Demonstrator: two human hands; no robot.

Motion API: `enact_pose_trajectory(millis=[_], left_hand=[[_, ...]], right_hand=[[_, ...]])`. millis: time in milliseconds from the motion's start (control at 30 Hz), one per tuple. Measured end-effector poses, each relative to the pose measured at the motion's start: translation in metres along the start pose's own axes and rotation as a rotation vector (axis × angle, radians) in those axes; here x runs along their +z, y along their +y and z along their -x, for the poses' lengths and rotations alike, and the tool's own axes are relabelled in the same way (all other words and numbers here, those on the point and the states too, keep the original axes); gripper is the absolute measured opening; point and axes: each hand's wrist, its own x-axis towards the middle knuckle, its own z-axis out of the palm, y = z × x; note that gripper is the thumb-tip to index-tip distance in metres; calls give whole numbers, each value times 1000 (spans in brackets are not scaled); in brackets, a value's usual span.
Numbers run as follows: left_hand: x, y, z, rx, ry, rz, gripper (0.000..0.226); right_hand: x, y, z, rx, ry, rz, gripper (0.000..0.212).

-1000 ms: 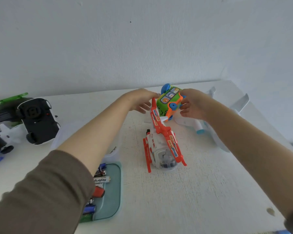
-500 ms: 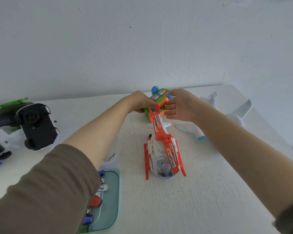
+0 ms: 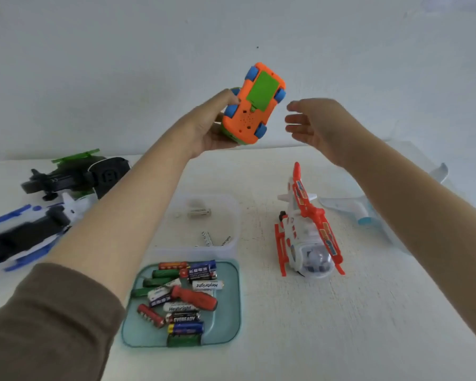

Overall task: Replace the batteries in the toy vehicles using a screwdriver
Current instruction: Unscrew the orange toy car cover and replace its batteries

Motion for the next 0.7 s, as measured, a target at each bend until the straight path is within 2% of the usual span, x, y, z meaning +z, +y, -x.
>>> enact_pose_trajectory(millis=[100,200,267,367,500,567,633,700], left_hand=[[-29,11,33,17,-40,63,52],[-57,12,63,15,-83,65,61],[-79,8,86,21,-96,29,64],[-101,-3,114,6,-76,-30,67],[-134,-25,162,-14,0,-94,70],[-150,-40,189,54,89,-215,83],[-159,-57,213,149,183,-329,93],[-162,-78,234,219,209,-422,104]], right_hand=[[25,-19,22,14,-148,-52,22],[55,-26,52,47,-339,-227,45],[82,-26,72,33,-403,-349,36],[113,-22,97,30,-389,-430,28],[157,-5,128,77,-418,-386,23],[184,8,144,114,-398,-319,21],[205,23,156,168,-369,-292,34],[223,36,168,213,-369,-279,31]])
